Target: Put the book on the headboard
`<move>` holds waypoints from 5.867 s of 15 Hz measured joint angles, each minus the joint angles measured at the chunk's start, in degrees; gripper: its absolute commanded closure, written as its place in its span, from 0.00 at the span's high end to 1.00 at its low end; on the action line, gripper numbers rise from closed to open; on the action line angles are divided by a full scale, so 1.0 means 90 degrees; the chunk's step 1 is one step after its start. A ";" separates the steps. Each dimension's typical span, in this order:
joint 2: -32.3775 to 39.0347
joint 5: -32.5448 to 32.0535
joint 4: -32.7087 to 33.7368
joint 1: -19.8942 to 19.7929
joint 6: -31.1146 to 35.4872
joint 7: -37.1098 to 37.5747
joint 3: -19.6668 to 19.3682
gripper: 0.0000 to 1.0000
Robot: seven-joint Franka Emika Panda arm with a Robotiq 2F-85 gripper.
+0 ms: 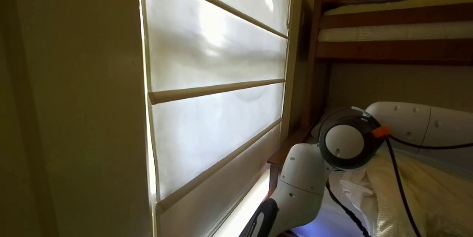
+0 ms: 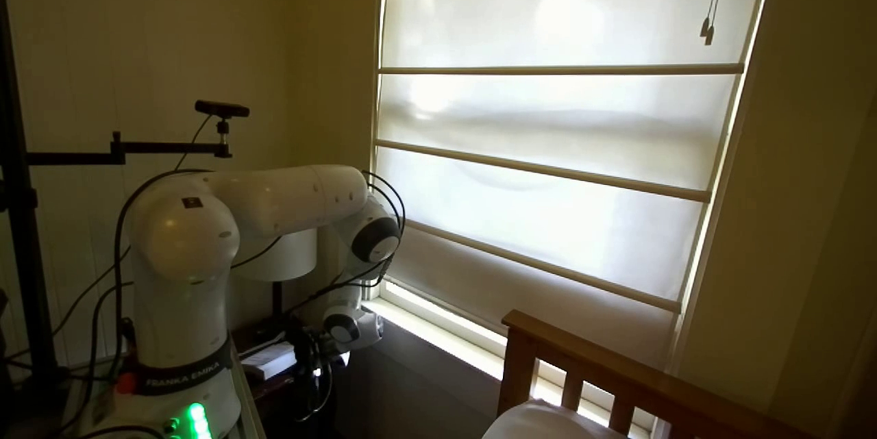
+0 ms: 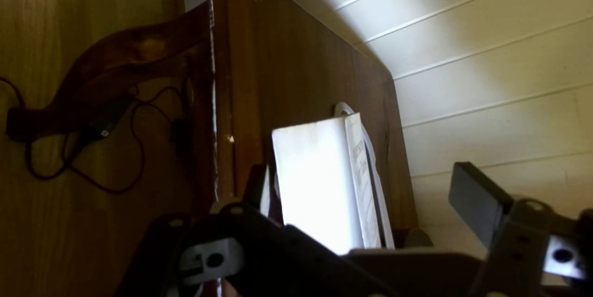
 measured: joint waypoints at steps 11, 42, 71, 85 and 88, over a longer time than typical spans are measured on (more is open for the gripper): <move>0.0000 0.1772 0.0032 0.0502 0.0774 -0.0625 0.0195 1.00; -0.0001 0.3965 0.0826 0.2143 0.0325 -0.1360 -0.1020 1.00; -0.0003 0.4651 0.1246 0.3091 -0.0275 -0.1377 -0.1718 0.27; -0.0034 0.4563 0.1180 0.2612 -0.0267 -0.1700 -0.1496 0.06; -0.0189 0.4576 0.0750 0.1911 -0.0037 -0.2169 -0.1218 0.06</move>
